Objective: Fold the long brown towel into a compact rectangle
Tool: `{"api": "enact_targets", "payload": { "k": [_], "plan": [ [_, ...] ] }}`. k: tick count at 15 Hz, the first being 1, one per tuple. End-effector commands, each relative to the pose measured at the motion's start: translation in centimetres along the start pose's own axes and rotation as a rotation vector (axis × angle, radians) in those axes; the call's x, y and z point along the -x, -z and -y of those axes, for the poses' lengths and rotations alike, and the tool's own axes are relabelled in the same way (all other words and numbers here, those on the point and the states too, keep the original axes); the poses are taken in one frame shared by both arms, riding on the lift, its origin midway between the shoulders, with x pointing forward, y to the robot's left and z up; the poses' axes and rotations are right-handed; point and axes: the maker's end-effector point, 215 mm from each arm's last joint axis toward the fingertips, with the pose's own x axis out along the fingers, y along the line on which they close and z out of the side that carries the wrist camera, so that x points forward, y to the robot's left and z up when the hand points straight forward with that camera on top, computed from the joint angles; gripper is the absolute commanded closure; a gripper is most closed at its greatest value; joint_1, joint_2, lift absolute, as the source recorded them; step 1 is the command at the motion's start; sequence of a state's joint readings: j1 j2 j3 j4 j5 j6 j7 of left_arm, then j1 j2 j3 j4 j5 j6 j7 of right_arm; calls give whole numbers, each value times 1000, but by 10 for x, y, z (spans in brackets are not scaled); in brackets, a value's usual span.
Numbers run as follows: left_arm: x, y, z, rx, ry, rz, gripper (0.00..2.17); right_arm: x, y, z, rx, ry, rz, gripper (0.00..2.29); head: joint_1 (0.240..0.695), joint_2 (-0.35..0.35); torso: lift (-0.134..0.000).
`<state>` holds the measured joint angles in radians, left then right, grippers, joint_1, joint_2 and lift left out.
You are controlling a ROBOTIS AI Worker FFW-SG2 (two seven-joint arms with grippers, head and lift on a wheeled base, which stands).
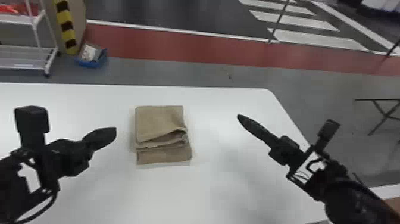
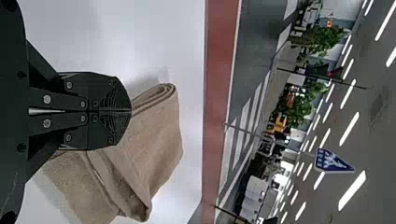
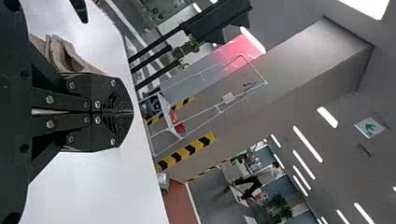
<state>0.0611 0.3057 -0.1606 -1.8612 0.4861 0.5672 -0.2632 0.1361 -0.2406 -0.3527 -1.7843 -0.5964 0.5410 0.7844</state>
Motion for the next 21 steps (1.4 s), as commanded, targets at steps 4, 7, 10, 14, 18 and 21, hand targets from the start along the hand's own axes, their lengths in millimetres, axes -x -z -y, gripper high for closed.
{"api": "enact_targets", "payload": {
  "k": [4,7,10,14,18,21],
  "plan": [
    [14,-7,-19,-14,-41,23,1905,-140,45,-81,182,-71,-106,2010,695,-90,-128],
    [18,-7,-26,-24,-50,25,1905,-162,71,-88,221,-54,-135,2010,695,20,-128],
    [18,-5,-28,-24,-50,27,1905,-155,95,-77,246,-13,-186,2010,695,48,-128],
    [16,-5,-24,-28,-42,27,1905,-132,124,-64,229,10,-225,2010,695,47,-128],
    [15,-3,-20,-28,-39,24,1905,-116,136,-52,212,35,-229,2010,695,30,-128],
    [16,-4,-20,-31,-42,26,1905,-103,145,-45,198,47,-220,2010,695,19,-128]
  ]
}}
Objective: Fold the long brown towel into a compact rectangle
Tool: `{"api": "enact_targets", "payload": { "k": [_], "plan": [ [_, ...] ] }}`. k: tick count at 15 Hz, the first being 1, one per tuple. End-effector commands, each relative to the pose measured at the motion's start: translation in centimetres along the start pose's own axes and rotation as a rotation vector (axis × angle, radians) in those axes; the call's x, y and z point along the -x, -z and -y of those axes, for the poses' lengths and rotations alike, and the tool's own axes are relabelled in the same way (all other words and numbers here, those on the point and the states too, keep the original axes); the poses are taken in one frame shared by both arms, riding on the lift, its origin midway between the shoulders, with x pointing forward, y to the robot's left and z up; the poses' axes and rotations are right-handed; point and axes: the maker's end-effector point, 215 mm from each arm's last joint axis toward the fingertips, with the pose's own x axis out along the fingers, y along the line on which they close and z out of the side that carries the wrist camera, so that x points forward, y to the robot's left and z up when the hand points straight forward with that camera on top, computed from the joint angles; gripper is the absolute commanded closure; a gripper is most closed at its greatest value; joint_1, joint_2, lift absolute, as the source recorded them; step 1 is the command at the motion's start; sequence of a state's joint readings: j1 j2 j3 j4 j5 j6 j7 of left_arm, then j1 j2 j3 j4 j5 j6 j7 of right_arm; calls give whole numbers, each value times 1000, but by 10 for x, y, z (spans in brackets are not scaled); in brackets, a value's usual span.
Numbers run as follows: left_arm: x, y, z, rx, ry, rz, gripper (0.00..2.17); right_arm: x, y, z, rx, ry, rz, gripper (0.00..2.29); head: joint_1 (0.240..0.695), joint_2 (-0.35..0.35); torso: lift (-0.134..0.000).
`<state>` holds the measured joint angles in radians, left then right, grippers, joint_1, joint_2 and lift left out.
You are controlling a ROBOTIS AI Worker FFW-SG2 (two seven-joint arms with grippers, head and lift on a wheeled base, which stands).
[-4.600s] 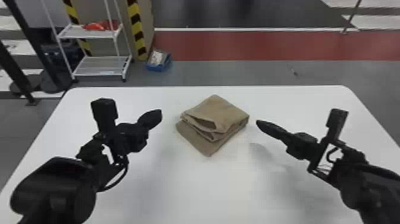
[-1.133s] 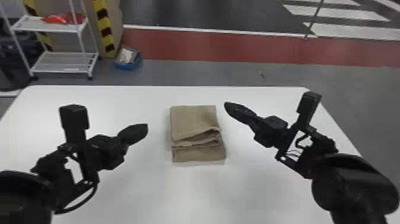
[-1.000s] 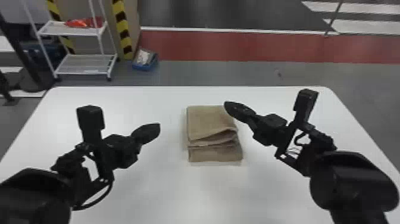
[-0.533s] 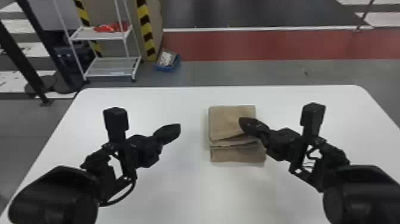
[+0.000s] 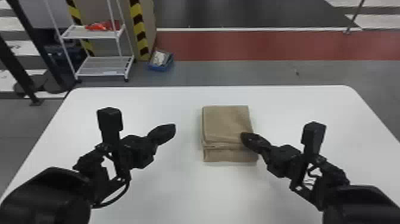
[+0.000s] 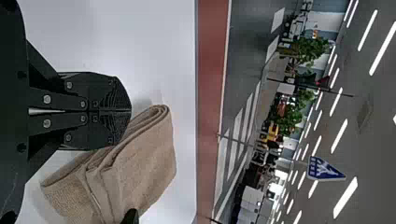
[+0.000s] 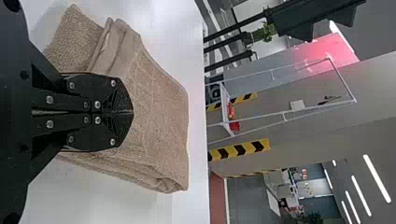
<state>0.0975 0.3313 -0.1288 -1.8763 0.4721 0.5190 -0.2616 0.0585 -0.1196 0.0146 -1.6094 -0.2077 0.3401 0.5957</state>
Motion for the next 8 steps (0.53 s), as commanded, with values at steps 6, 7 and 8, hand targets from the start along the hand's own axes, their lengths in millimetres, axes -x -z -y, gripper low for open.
{"api": "enact_targets", "payload": {
  "k": [6,7,8],
  "plan": [
    [2,-1,4,-1,2,2,1905,11,13,4,-17,9,18,2010,695,4,-128],
    [3,-3,4,-3,0,8,1905,14,9,7,-16,15,28,2010,695,3,-128],
    [6,-6,3,-6,-4,14,1905,18,-3,6,-26,10,56,2010,695,1,-128]
  ]
}}
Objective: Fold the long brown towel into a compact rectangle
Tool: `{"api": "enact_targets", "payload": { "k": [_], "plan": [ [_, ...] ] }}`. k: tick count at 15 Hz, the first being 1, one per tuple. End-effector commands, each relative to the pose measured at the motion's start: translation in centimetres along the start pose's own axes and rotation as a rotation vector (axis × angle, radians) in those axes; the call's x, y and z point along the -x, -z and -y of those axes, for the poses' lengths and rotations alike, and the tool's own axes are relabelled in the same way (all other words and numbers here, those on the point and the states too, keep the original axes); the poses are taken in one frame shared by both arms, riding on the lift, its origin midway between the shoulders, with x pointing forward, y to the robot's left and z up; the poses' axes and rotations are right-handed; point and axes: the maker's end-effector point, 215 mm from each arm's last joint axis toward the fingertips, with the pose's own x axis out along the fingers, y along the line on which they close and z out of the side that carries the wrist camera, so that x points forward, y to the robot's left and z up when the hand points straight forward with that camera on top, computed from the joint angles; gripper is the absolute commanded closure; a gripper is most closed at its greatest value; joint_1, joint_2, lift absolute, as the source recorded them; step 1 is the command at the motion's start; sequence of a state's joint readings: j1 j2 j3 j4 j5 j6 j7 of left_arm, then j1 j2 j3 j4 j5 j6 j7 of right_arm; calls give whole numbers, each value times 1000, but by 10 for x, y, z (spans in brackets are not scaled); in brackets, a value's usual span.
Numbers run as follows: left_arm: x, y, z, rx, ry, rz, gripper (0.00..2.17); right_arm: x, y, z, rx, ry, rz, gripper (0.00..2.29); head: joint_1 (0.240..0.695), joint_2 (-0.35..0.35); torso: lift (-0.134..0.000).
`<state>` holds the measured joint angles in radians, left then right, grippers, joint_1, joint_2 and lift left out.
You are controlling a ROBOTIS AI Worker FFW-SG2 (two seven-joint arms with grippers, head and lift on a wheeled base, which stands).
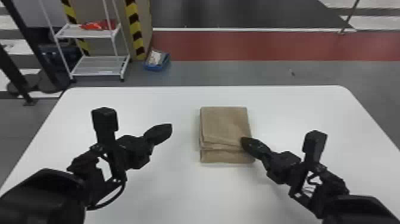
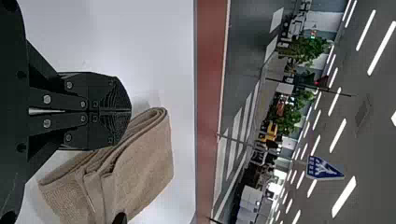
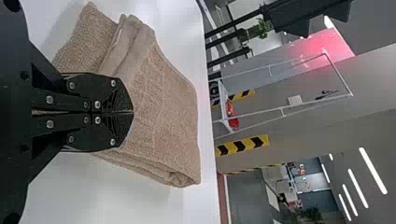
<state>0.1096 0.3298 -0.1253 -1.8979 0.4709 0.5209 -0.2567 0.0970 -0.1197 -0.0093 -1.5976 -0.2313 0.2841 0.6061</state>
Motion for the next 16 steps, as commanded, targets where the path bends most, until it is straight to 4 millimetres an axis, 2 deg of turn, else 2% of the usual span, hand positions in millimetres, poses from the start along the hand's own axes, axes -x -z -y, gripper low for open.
{"api": "enact_targets", "payload": {
  "k": [1,2,3,4,7,8,9,10,11,12,13,14,16],
  "plan": [
    [5,-4,0,-5,-7,10,1905,8,-21,-3,-7,-10,46,2010,695,-1,-128],
    [6,-4,1,-6,-8,11,1902,15,-32,-3,-9,-10,68,2010,695,-1,-128],
    [9,-5,1,-6,-13,13,1727,27,-41,-3,-15,-6,95,2010,695,-1,-128],
    [10,-7,0,-8,-28,19,1703,36,-50,-2,-10,2,115,2007,695,-3,-128],
    [15,-17,1,-25,-52,37,1443,62,-72,18,-7,42,143,1858,695,-24,-128],
    [17,-23,1,-33,-65,49,1224,69,-77,24,5,54,137,1764,695,-33,-128],
    [18,-28,3,-52,-76,60,633,74,-83,26,25,61,130,1477,695,-42,-128],
    [21,-35,4,-96,-116,72,107,78,-93,25,57,69,136,977,695,-50,-128],
    [22,-42,5,-136,-158,92,6,81,-98,24,78,77,141,491,695,-64,-128],
    [21,-47,6,-131,-188,115,9,83,-108,25,110,89,140,151,695,-67,-128],
    [20,-51,6,-126,-212,134,12,86,-113,27,133,106,124,-2,695,-69,-128],
    [19,-56,9,-139,-249,154,19,86,-115,28,144,122,108,-2,695,-71,-128],
    [19,-91,25,-208,-323,303,19,82,-124,22,165,137,108,43,695,-80,-128]
  ]
}}
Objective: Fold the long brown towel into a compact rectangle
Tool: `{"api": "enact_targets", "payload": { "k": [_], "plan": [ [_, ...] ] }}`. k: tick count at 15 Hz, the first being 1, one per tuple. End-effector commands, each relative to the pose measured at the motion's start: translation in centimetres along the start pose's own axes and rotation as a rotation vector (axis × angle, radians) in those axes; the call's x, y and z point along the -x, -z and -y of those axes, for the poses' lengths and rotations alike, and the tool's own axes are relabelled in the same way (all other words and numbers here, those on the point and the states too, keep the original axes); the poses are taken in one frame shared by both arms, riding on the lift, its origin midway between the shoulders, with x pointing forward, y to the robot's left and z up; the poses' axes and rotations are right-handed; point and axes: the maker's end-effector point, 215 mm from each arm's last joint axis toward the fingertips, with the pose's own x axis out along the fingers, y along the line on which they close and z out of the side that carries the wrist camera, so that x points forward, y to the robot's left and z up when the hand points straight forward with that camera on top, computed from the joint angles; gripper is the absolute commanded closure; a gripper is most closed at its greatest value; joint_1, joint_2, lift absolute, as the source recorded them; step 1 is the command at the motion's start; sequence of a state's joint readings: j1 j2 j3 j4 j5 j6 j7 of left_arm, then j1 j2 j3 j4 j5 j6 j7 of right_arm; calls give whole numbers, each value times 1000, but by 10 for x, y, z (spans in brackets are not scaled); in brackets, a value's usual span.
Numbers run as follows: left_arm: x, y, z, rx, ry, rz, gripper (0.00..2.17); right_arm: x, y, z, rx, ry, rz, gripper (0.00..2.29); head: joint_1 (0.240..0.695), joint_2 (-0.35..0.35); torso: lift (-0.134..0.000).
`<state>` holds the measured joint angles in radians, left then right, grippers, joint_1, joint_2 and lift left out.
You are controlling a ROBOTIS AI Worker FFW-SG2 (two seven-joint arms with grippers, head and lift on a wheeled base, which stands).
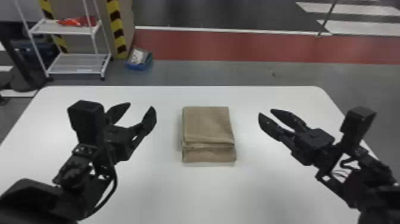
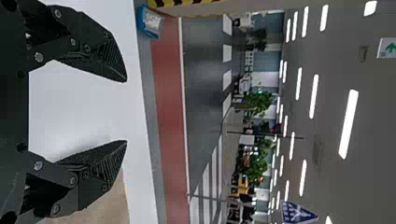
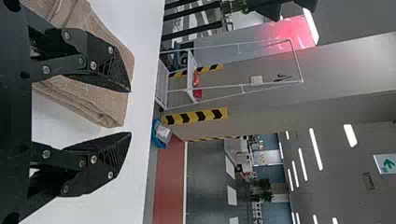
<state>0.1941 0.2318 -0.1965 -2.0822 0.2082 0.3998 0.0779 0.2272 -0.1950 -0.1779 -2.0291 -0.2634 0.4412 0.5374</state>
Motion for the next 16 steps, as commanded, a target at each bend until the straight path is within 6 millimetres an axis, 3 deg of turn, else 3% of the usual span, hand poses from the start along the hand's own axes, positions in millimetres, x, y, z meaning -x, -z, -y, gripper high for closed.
{"api": "enact_targets", "payload": {
  "k": [1,5,7,11,13,14,16],
  "plan": [
    [0,-39,21,-32,-33,176,19,-5,-11,-7,20,13,8,46,695,-82,-128],
    [11,-64,30,-32,-93,372,39,7,-27,-16,35,92,137,49,691,-96,-128],
    [12,-54,26,-36,-101,345,39,17,-22,-16,30,110,152,53,679,-102,-128],
    [15,-7,-20,-77,-153,185,43,54,-10,-1,28,183,190,66,695,-105,-128],
    [18,3,-36,-85,-152,143,39,67,-4,2,25,208,201,66,695,-100,-128],
    [24,9,-56,-90,-174,131,39,73,2,2,23,217,195,66,695,-95,-128],
    [32,9,-77,-93,-207,135,39,84,10,1,15,233,195,70,695,-74,-128]
  ]
}}
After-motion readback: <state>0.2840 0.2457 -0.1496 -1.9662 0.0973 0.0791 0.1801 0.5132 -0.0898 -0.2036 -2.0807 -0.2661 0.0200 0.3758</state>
